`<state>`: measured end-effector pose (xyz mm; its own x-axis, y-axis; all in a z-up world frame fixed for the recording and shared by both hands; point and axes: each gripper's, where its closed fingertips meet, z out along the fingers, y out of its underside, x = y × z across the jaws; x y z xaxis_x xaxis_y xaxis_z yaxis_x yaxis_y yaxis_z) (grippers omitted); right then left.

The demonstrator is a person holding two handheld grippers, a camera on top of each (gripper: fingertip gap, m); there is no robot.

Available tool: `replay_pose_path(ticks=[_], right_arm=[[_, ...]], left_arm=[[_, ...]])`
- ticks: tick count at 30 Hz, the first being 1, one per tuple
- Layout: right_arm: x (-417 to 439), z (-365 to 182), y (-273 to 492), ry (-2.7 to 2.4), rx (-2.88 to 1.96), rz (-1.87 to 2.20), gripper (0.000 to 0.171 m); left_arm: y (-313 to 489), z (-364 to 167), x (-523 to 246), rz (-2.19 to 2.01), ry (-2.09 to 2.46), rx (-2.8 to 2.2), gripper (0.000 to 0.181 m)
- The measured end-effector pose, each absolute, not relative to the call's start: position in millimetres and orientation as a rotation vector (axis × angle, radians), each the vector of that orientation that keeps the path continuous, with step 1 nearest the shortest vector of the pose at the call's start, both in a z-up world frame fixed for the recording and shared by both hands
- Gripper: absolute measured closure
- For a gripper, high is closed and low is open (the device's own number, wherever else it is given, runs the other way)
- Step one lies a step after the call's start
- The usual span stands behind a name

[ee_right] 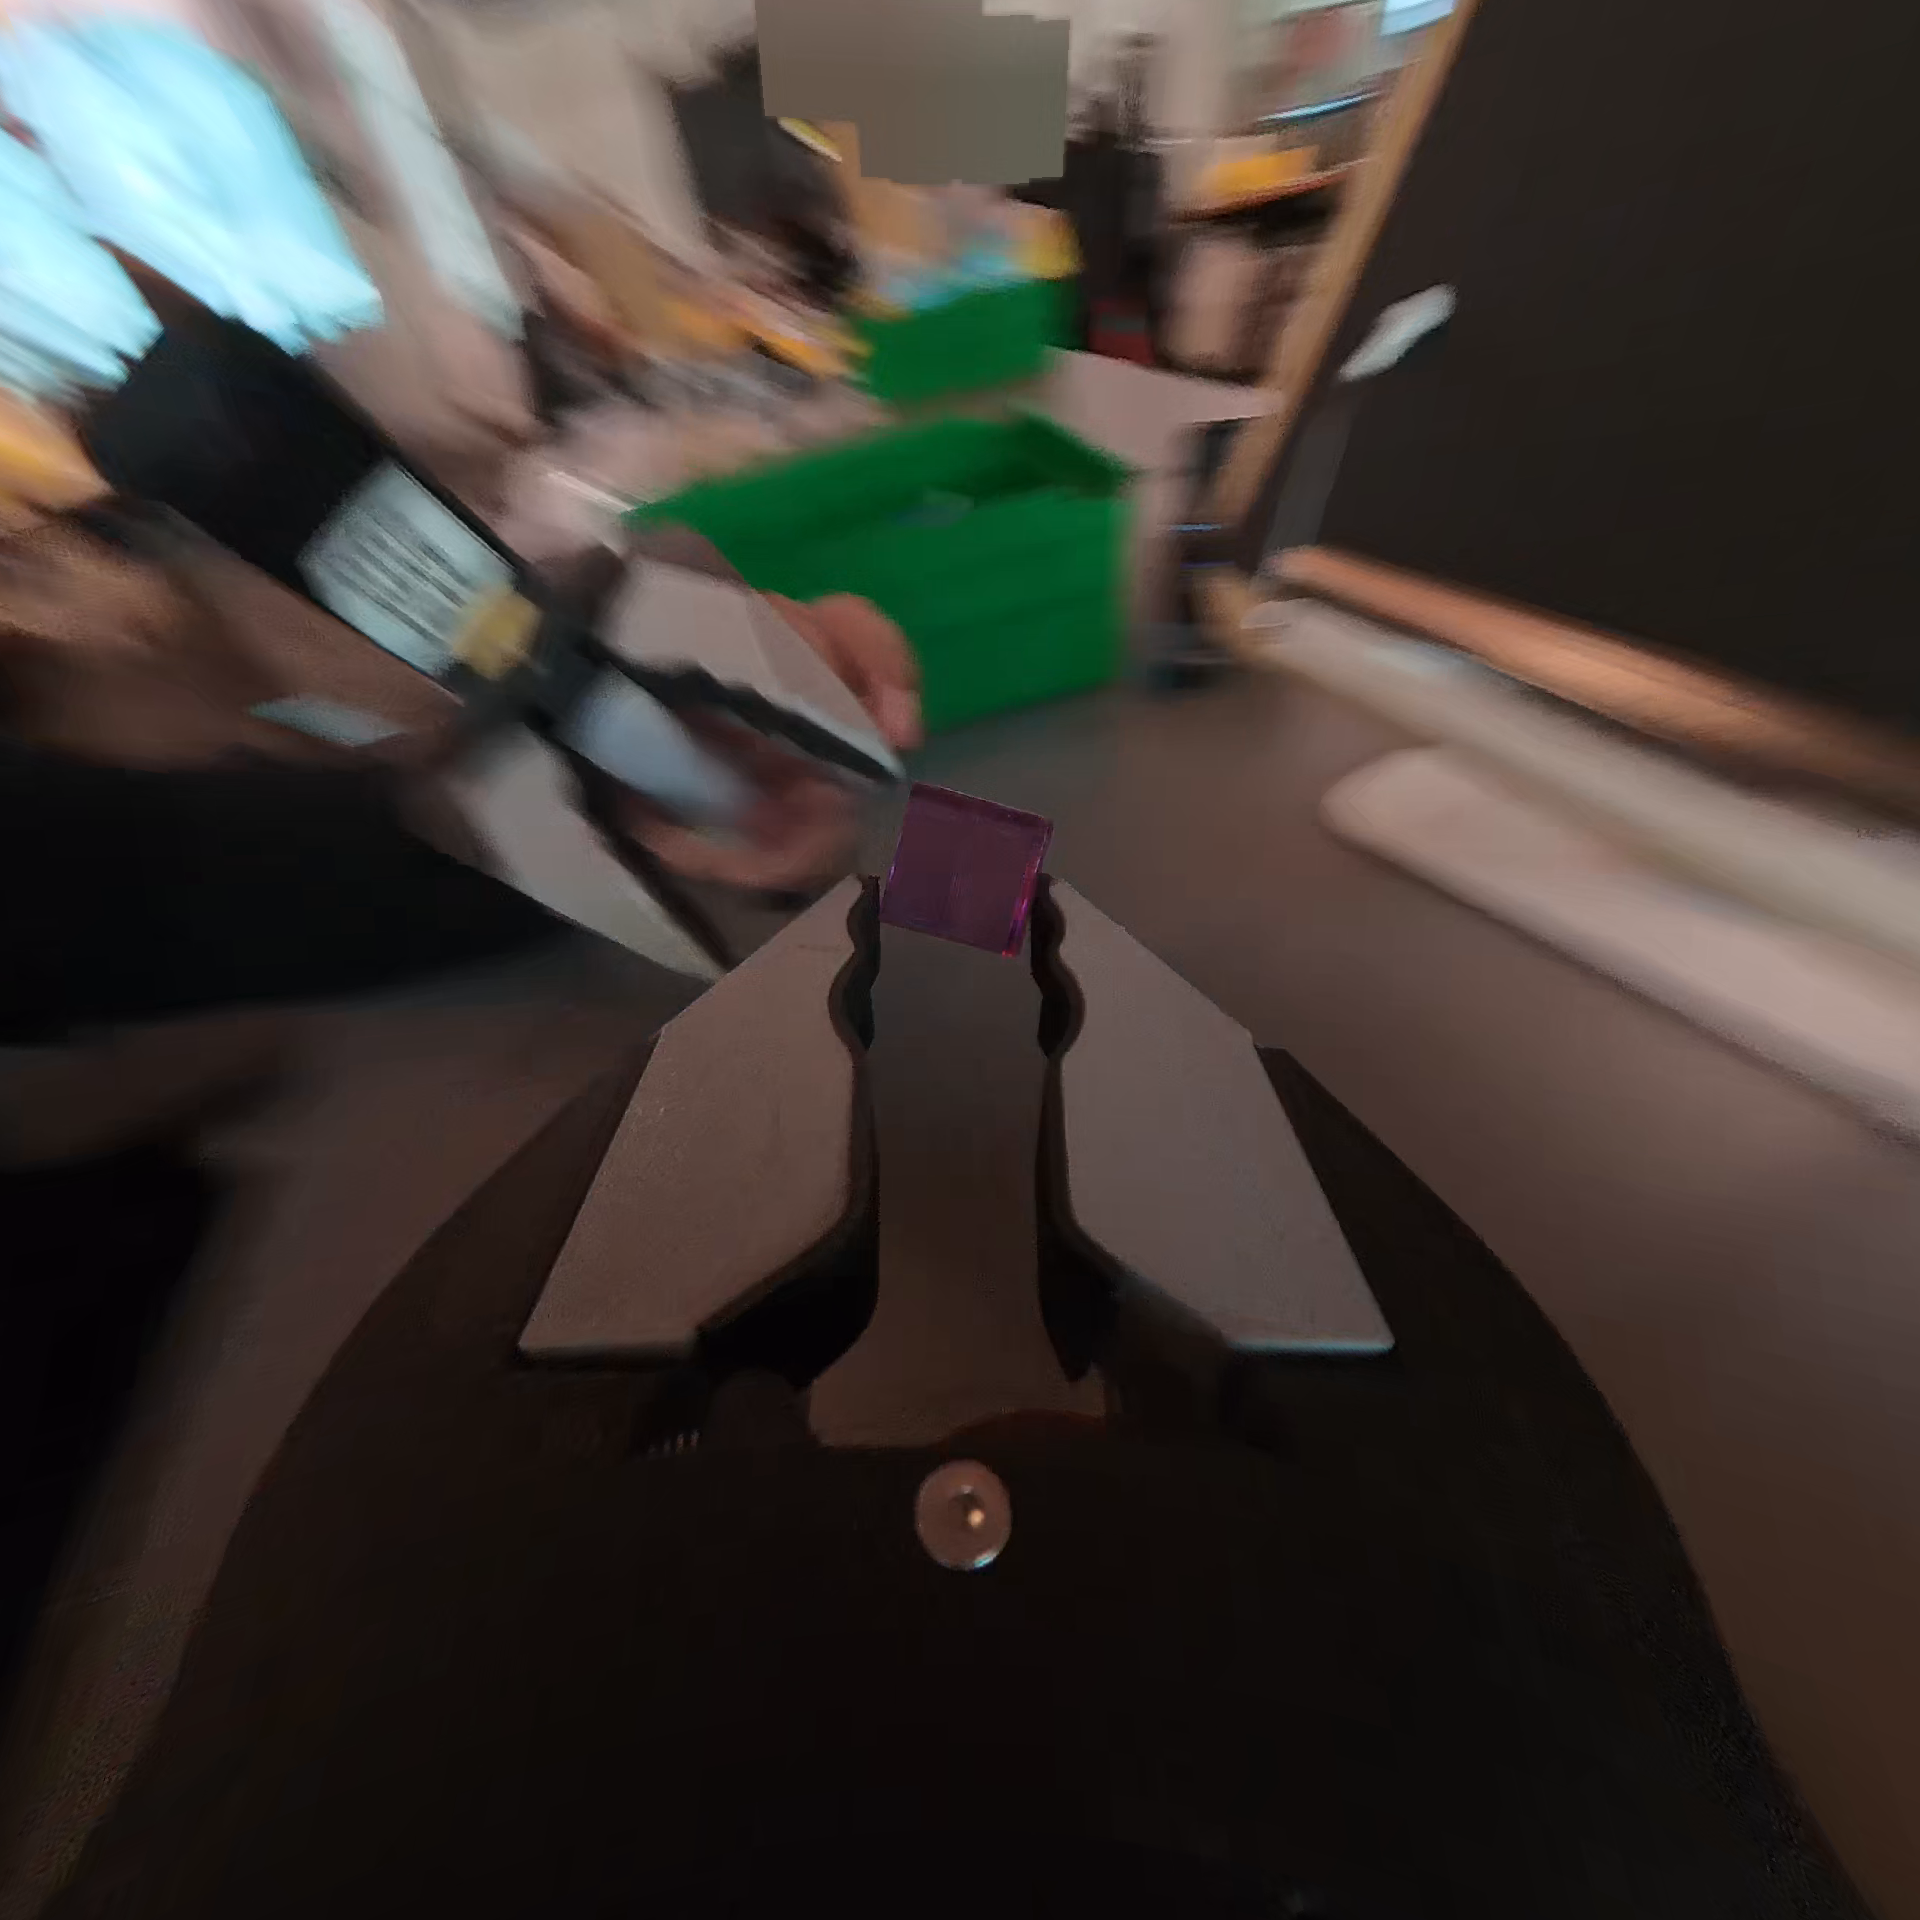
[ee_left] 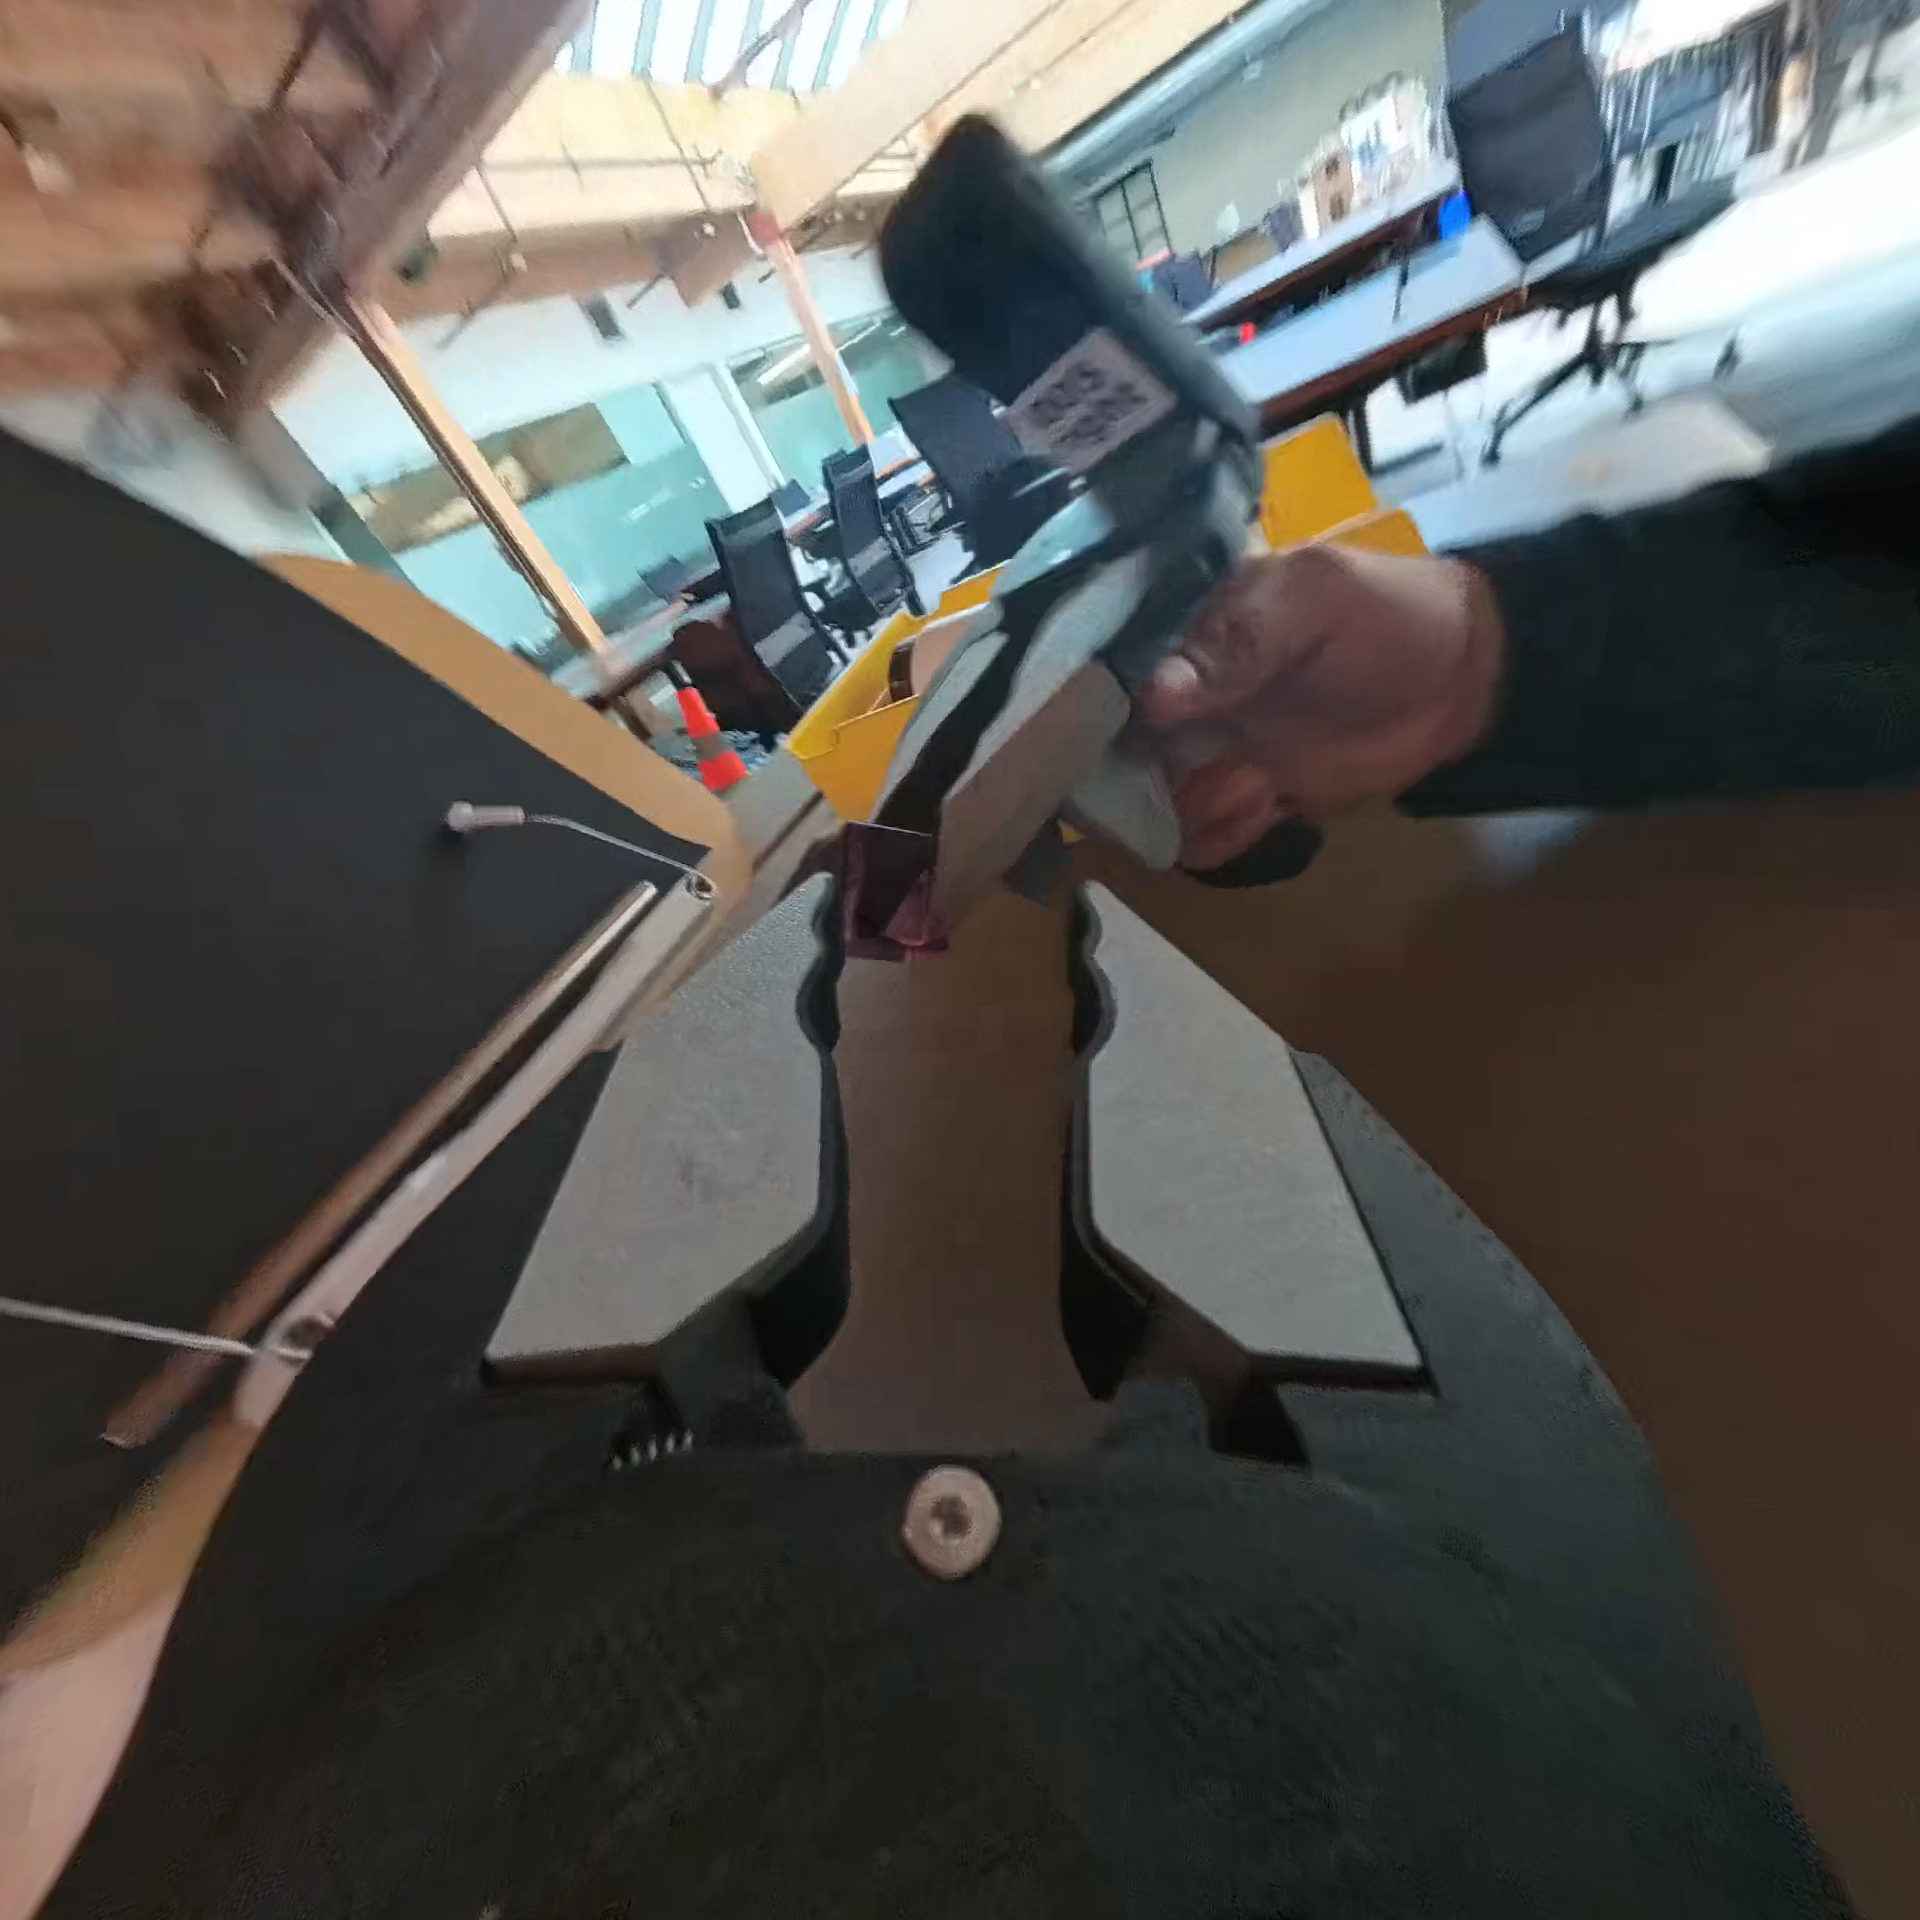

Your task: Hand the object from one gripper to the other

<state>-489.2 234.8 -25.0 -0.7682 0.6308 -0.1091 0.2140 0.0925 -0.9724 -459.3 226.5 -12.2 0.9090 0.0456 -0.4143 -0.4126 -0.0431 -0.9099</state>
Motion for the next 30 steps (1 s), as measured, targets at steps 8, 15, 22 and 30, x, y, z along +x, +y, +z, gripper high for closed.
replay_pose_path(ticks=[8,15,22,30], right_arm=[[-494.4,-37.8,231.3,-1.872,-0.254,0.773,0.145],[-488.1,-31.3,215.7,-1.764,-0.085,0.642,0.145],[-488.8,-38.9,219.2,-1.883,-0.272,0.884,0.144],[-475.7,-15.5,220.0,-2.020,-0.758,1.760,0.132]], left_arm=[[222.8,-19.9,-494.1,-0.028,-0.104,-1.601,0.133],[229.0,-31.8,-474.8,-0.237,-0.078,-1.661,0.151],[224.2,-33.2,-491.0,0.036,-0.006,-1.700,0.155],[220.7,-16.4,-490.7,0.567,0.267,-1.580,0.156]])
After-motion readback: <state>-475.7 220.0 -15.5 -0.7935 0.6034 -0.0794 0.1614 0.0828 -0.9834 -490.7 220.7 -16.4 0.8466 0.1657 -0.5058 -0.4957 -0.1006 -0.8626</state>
